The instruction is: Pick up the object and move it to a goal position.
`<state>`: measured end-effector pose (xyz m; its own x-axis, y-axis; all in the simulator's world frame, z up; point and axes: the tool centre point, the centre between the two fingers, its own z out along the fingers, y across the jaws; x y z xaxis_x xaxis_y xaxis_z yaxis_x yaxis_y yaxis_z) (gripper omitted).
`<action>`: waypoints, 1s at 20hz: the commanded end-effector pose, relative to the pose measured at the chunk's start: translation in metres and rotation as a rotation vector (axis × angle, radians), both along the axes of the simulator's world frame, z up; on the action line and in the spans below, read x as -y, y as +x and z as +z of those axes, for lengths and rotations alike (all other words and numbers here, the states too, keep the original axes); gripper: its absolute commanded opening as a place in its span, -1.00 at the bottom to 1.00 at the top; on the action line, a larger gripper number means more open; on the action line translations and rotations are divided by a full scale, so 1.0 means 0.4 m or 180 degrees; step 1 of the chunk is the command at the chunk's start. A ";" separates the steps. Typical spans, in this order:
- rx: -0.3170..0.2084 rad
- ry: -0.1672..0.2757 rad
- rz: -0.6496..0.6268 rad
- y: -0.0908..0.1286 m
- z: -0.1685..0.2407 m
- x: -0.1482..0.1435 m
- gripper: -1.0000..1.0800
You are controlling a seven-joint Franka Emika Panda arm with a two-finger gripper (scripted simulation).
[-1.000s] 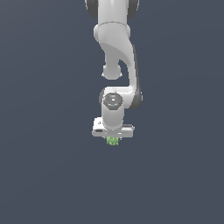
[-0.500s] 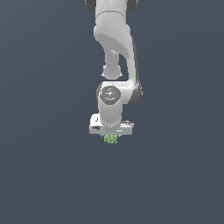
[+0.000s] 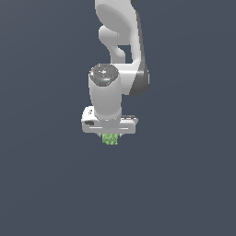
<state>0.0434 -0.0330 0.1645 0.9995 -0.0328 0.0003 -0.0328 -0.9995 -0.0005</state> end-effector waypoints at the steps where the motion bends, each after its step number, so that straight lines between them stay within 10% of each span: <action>1: 0.0000 0.0001 0.0000 0.008 0.071 0.020 -1.00; 20: -0.0001 -0.0001 0.0000 0.063 0.396 0.117 -1.00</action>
<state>0.0678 -0.0786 0.3190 0.9995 -0.0331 0.0011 -0.0331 -0.9995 0.0000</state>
